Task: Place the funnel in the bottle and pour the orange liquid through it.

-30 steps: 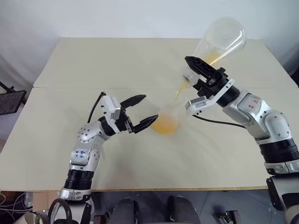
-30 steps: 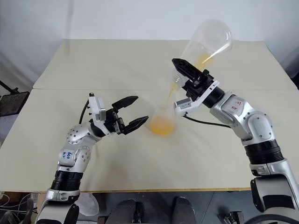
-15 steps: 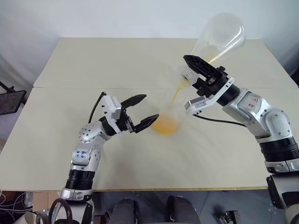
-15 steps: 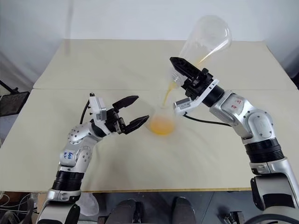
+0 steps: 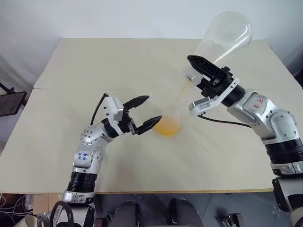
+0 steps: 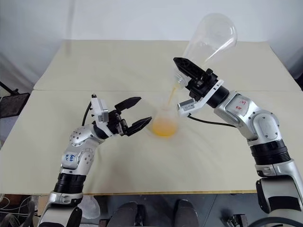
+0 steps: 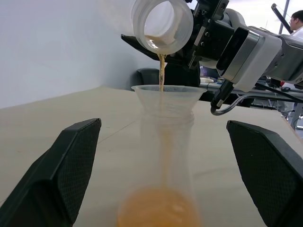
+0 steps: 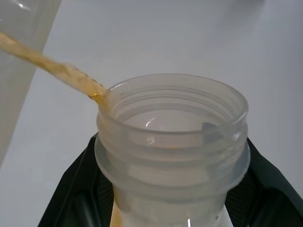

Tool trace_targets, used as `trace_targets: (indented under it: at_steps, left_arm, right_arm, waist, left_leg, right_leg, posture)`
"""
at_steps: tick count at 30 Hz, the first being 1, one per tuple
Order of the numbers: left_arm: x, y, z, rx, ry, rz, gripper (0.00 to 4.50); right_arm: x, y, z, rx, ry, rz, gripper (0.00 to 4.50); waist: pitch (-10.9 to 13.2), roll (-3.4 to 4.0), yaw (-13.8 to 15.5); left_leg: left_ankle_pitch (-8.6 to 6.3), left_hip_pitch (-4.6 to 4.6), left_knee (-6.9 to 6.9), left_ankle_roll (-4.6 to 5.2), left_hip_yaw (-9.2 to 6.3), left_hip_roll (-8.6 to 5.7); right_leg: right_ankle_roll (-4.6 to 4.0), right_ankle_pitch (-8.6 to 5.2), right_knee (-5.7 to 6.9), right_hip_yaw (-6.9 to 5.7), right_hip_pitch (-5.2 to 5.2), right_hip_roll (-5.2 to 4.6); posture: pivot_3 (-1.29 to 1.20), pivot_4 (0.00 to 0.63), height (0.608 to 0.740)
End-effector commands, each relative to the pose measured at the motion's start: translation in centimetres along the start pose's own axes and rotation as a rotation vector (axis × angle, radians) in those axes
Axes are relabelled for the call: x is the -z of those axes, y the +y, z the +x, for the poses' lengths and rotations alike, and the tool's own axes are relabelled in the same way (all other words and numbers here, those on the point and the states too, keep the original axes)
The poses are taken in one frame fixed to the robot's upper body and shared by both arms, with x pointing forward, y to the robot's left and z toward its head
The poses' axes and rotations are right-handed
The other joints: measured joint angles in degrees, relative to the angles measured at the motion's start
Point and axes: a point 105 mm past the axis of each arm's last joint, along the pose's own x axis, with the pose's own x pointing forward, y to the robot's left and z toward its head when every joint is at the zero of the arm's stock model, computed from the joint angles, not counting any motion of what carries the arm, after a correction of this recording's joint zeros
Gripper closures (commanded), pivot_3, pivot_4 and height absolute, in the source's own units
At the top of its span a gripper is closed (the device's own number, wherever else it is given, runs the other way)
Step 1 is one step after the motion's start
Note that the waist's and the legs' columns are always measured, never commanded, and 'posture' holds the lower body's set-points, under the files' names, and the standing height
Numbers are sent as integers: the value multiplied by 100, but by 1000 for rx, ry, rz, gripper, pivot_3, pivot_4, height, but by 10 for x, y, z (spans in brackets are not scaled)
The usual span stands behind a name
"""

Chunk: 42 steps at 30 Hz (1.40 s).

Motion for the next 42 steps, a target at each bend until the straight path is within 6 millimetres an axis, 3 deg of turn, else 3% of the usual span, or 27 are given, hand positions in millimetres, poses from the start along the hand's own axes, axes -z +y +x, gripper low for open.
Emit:
trace_targets:
  at_steps: [1,16,25,28,32,35,40,42]
  left_arm:
    - [-10,-1,6,19,-32,44,0]
    - [-10,-1,7,20,-33,46,0]
    - [-6,-2,3,13,-20,30,0]
    - [-5,-3,2,20,-10,23,0]
    - [-4,-4,1,30,1,15,0]
    - [-3,-4,1,41,8,9,0]
    - [-3,-5,3,57,13,4,0]
    - [-3,-5,4,61,13,3,0]
  right_arm:
    - [1,-18,5,57,-18,-45,2027]
    - [-2,-22,6,74,-26,-29,2027]
    - [-8,-22,-6,109,43,491,2027]
    - [2,-27,-20,147,124,674,2027]
    - [44,-31,-57,308,378,986,2027]
    - [79,-24,-98,437,600,1167,2027]
    - [105,10,-151,507,883,1450,2027]
    - [110,20,-164,539,955,1524,2027]
  waist:
    - [0,0,0]
    - [0,0,0]
    - [1,-2,6]
    - [1,-2,25]
    - [2,-3,49]
    - [2,-3,59]
    - [1,-3,40]
    - [1,-3,37]
  left_leg:
    - [0,0,0,0,0,0]
    - [0,0,0,0,0,0]
    - [0,-1,0,1,-9,-1]
    - [0,-1,3,1,-15,0]
    - [-1,-4,5,2,-29,-2]
    - [-1,-5,6,3,-29,-4]
    - [-1,-4,3,2,-28,-3]
    - [-1,-3,2,2,-26,-4]
  right_leg:
    - [0,0,0,0,0,0]
    - [0,0,0,-1,0,0]
    - [0,0,-4,-9,7,0]
    - [0,0,-3,-13,9,-1]
    - [0,0,-4,-24,18,-2]
    - [0,0,-4,-25,19,-3]
    - [-1,0,-4,-27,18,-1]
    - [-1,0,-4,-26,18,0]
  posture:
    - [0,150,740]
    - [0,150,740]
    - [0,150,740]
    - [0,150,740]
    - [0,150,740]
    - [0,150,740]
    - [0,150,740]
    - [0,150,740]
